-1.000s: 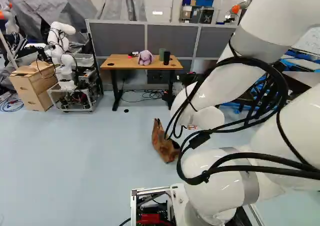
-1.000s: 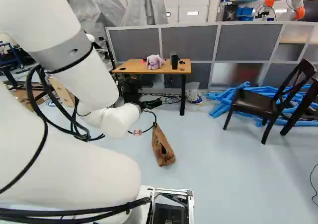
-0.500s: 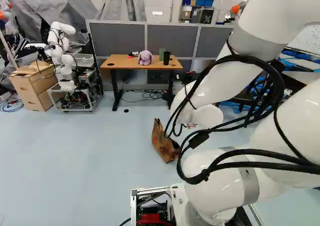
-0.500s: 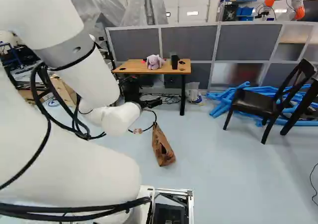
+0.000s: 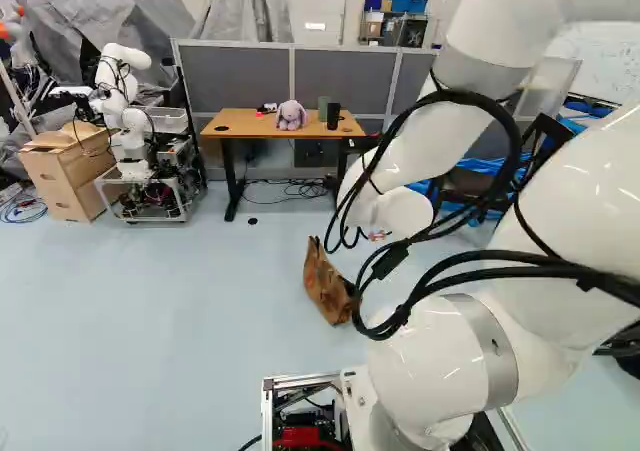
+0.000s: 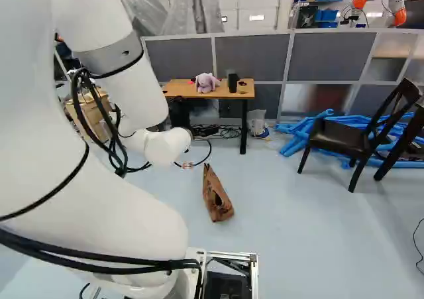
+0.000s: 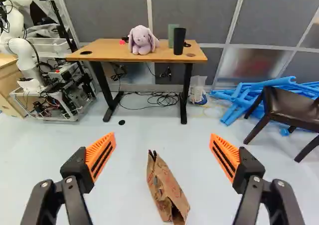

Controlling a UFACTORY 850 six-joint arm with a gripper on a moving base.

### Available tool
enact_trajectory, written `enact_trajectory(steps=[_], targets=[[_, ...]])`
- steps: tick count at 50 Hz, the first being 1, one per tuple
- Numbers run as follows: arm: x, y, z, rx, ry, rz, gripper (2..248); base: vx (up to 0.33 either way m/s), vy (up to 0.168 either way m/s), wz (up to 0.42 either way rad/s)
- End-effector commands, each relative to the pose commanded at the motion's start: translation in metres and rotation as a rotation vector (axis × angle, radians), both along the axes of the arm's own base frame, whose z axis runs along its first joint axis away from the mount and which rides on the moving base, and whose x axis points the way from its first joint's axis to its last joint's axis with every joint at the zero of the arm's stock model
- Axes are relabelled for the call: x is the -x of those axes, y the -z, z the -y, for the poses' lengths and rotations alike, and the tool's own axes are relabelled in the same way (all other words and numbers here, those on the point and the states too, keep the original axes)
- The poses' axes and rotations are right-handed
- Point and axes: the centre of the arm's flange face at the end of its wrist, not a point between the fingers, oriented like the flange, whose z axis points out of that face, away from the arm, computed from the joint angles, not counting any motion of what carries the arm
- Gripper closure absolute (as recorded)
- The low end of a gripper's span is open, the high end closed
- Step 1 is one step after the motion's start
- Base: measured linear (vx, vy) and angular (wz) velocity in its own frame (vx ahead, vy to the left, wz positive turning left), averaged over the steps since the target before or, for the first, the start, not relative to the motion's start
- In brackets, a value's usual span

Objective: Pick up the bag on the ground and place it on the table

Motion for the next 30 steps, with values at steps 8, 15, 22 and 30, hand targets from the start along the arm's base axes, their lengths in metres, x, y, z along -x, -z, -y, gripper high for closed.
enact_trajectory(steps=[8, 15, 22, 30], targets=[[-0.017, -0.001, 0.001, 0.0, 0.003, -0.002, 3, 0.0, 0.0, 0.0], [-0.031, -0.001, 0.003, 0.0, 0.006, -0.009, 3, 0.0, 0.0, 0.0], [-0.045, 0.001, 0.004, 0.0, 0.009, -0.028, 3, 0.0, 0.0, 0.0], [-0.061, 0.004, 0.005, -0.001, 0.012, -0.061, 3, 0.0, 0.0, 0.0]])
